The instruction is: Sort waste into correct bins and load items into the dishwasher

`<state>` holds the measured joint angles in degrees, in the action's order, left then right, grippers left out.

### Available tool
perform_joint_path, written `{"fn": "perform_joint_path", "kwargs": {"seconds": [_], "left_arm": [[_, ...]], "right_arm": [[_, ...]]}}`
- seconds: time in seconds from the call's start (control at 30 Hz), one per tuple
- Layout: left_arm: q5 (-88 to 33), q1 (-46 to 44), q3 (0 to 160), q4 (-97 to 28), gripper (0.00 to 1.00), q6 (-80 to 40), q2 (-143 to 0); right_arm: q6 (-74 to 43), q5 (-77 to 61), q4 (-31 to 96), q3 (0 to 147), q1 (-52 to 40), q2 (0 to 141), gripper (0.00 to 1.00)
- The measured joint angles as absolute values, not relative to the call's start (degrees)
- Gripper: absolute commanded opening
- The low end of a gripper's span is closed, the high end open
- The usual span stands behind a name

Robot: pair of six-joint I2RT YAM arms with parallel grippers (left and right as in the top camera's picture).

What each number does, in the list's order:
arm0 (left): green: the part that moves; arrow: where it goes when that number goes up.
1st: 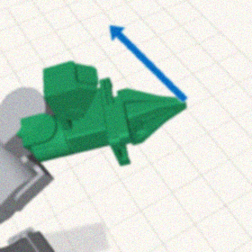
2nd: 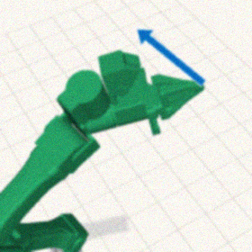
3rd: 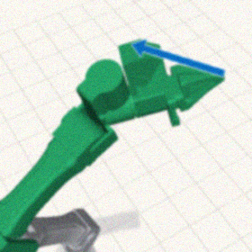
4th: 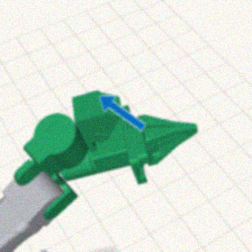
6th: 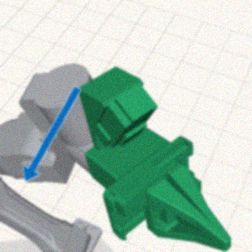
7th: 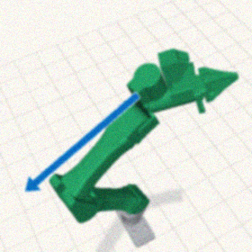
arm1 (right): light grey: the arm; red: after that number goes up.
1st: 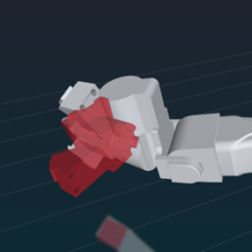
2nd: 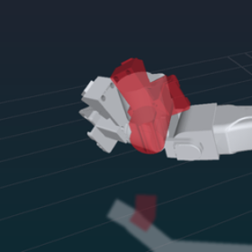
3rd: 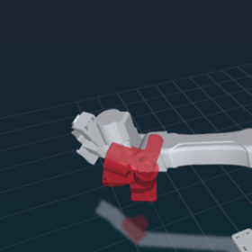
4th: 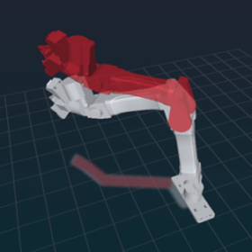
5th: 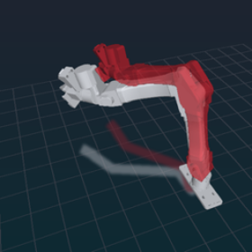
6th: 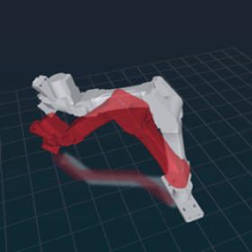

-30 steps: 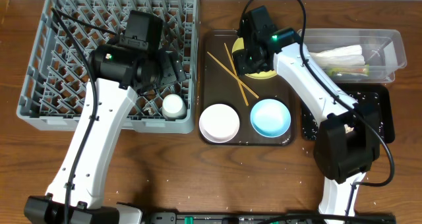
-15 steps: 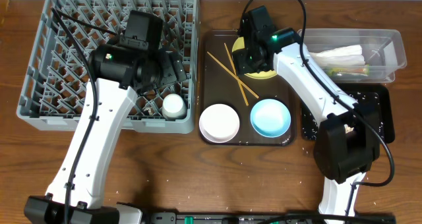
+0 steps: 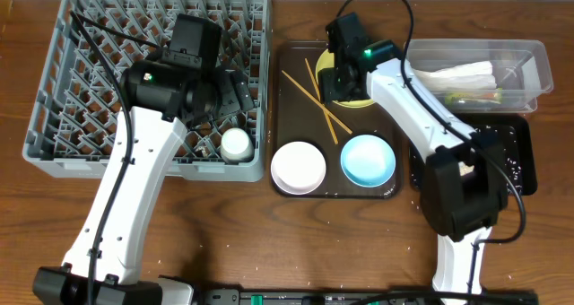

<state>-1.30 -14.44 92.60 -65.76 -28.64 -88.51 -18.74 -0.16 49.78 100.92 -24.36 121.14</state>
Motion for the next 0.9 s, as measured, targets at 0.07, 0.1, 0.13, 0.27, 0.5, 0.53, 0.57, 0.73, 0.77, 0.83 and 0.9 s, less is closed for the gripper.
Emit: {"fn": "perform_joint_path", "kwargs": {"seconds": [0.07, 0.1, 0.13, 0.27, 0.5, 0.53, 0.57, 0.73, 0.77, 0.83, 0.9], "left_arm": [[-1.3, -14.4, 92.6, -65.8, 0.97, -28.6, -88.5], [-1.3, -14.4, 92.6, -65.8, 0.97, -28.6, -88.5], [-1.3, -14.4, 92.6, -65.8, 0.97, -28.6, -88.5], [-1.3, -14.4, 92.6, -65.8, 0.97, -28.6, -88.5], [-1.3, -14.4, 92.6, -65.8, 0.97, -28.6, -88.5], [-1.3, -14.4, 92.6, -65.8, 0.97, -28.6, -88.5], [-1.3, -14.4, 92.6, -65.8, 0.97, -28.6, -88.5], [-1.3, -14.4, 92.6, -65.8, 0.97, -28.6, -88.5], [-1.3, -14.4, 92.6, -65.8, 0.97, -28.6, -88.5], [-1.3, -14.4, 92.6, -65.8, 0.97, -28.6, -88.5], [-1.3, -14.4, 92.6, -65.8, 0.97, -28.6, -88.5]], "right_arm": [[-19.0, -0.2, 49.8, 100.9, -24.4, 122.2, 0.61], [-18.9, -0.2, 49.8, 100.9, -24.4, 122.6, 0.61], [-18.8, -0.2, 49.8, 100.9, -24.4, 123.0, 0.60], [-17.3, -1.1, 50.1, 100.9, -24.4, 123.1, 0.59], [-16.5, -1.7, 50.8, 100.9, -24.4, 123.1, 0.53], [-16.4, -1.7, 50.9, 100.9, -24.4, 123.1, 0.53], [-16.2, -1.7, 51.0, 100.9, -24.5, 123.1, 0.53], [-15.4, -1.8, 53.0, 100.9, -25.1, 123.1, 0.51], [-15.2, -1.9, 53.8, 100.9, -25.3, 123.1, 0.50], [-14.9, -2.6, 55.9, 100.9, -25.6, 123.1, 0.47], [-14.8, -3.9, 57.7, 100.9, -25.8, 123.1, 0.46]]}}
